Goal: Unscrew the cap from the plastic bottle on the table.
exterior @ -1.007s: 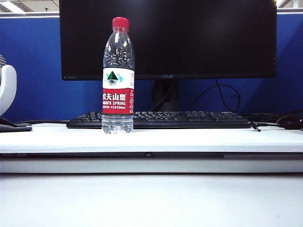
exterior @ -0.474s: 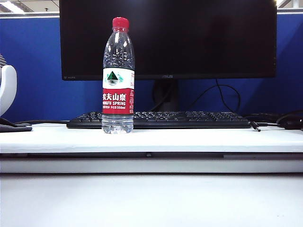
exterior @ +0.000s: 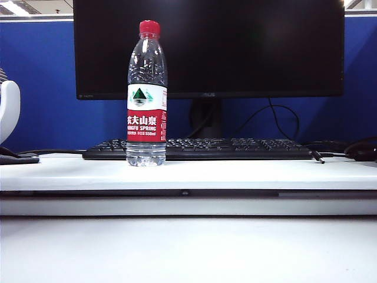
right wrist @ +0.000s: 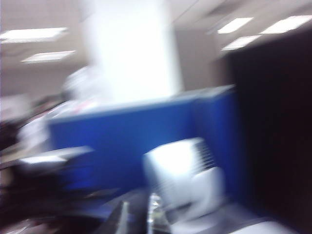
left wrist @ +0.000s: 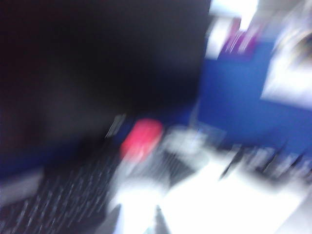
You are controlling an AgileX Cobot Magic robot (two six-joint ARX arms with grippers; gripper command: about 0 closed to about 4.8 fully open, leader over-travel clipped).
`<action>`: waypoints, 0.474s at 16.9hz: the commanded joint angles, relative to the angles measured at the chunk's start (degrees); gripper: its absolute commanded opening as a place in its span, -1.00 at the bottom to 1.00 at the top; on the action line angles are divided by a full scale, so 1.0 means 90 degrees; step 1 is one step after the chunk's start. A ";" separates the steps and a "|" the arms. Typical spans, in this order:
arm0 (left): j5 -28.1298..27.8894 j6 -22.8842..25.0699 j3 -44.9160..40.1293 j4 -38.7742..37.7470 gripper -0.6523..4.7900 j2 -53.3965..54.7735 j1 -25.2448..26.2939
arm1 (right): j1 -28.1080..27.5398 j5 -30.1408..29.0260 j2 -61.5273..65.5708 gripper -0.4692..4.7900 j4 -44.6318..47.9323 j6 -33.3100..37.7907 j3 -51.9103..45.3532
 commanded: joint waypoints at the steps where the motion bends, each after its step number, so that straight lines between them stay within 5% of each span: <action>1: 0.0044 0.1379 0.0010 0.0631 -0.24 0.1950 -0.0019 | 0.0583 0.0772 0.0568 -0.59 0.0131 -0.0090 0.0085; 4: 0.0406 0.0913 0.0010 0.1919 0.20 0.3419 -0.0294 | 0.0937 0.1581 0.0809 -0.55 -0.0391 -0.0770 0.0087; 6: 0.0678 0.0954 0.0010 0.2178 0.53 0.3803 -0.0585 | 0.1052 0.2110 0.0814 0.01 -0.1035 -0.0930 0.0085; 8: 0.0474 0.1022 0.0012 0.2523 0.76 0.3925 -0.0804 | 0.1052 0.2327 0.0833 0.07 -0.1197 -0.0954 0.0085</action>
